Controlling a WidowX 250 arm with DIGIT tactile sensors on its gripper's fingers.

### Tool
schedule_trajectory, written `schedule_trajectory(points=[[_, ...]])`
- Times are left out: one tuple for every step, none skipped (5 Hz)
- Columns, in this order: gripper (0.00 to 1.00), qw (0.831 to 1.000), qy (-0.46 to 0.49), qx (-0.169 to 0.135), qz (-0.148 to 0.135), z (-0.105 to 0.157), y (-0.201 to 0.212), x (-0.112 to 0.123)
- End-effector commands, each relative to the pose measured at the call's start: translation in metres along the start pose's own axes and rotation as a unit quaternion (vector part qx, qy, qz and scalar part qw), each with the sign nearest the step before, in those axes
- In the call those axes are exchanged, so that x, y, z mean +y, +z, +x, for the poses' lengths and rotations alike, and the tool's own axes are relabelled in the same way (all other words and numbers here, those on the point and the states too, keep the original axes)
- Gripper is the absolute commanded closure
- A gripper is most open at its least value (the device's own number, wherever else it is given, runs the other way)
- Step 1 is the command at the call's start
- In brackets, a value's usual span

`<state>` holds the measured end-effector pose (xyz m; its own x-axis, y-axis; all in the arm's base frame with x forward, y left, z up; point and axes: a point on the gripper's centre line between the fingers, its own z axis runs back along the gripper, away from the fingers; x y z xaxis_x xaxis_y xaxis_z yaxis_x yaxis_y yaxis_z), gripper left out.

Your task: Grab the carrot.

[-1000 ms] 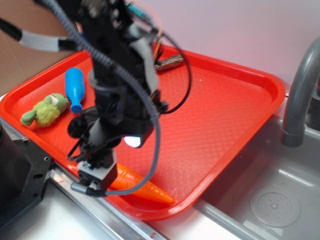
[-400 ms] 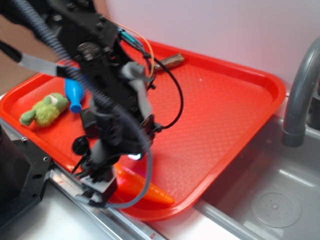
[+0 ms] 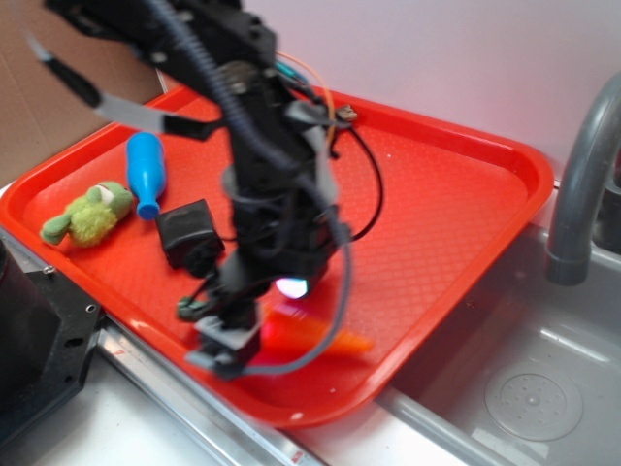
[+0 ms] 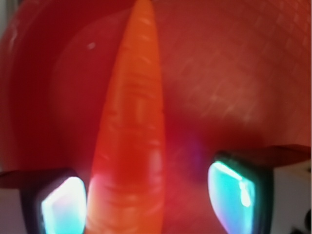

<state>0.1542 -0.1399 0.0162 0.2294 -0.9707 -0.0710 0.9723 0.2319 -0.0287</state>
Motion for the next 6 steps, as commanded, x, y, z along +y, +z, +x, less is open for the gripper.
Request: schedule_trajectory(points=[[0.18,0.999,0.032,0.024,-0.019,0.024,-0.019,-0.001],[1.00,0.999,0.031,0.029,-0.019,0.026,-0.019,-0.002],[1.00,1.000,0.002,0.022,-0.009,0.020,-0.002,0.001],[1.00,0.999,0.020,0.033,0.033,-0.013,0.045,0.013],[1.00,0.989,0.144,0.017,0.029,-0.063,0.090,0.016],[1.00,0.963,0.266,-0.017,0.022,-0.102,0.098,0.017]])
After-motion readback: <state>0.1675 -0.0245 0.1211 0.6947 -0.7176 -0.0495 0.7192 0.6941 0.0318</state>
